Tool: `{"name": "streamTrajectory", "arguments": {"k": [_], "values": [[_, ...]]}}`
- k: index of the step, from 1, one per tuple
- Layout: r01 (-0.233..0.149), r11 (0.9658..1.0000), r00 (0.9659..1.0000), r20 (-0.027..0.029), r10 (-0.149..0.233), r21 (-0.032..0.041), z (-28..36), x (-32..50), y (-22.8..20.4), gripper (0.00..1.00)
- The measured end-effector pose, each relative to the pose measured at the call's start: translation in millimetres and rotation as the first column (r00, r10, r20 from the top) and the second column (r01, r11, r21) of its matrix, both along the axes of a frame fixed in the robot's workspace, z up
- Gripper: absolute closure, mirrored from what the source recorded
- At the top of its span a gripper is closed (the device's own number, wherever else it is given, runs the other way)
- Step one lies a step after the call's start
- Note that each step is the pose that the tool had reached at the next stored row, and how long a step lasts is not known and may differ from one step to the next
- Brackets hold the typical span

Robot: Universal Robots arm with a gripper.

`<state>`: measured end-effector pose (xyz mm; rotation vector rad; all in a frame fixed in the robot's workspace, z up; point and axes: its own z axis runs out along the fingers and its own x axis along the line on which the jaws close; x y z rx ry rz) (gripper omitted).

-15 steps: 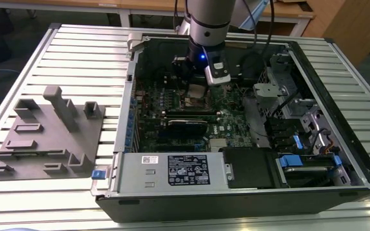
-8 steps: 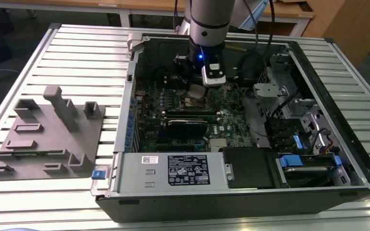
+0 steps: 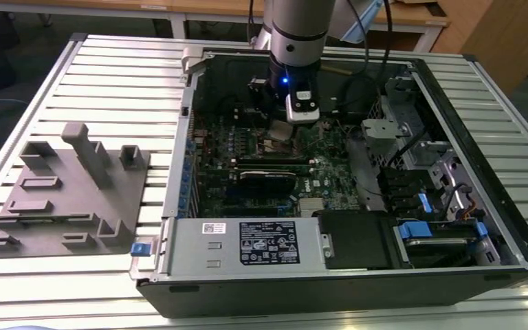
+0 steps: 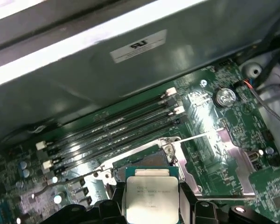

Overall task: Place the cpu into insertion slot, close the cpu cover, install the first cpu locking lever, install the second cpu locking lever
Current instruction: 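Place the cpu into insertion slot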

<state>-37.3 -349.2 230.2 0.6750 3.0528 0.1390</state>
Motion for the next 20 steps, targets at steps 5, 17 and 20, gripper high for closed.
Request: {"name": "streamTrajectory", "arguments": {"k": [5,17,20], "values": [[0.09,0.996,0.996,0.0,-0.09,0.0,-0.3,0.0,0.0,0.46],[0.21,0.9777,0.9777,0.0001,-0.21,0.0001,-0.8,0.0,0.0,0.46],[0.262,0.965,0.965,0.0,-0.262,-0.0001,-1.0,0.0,0.0,0.46]]}}
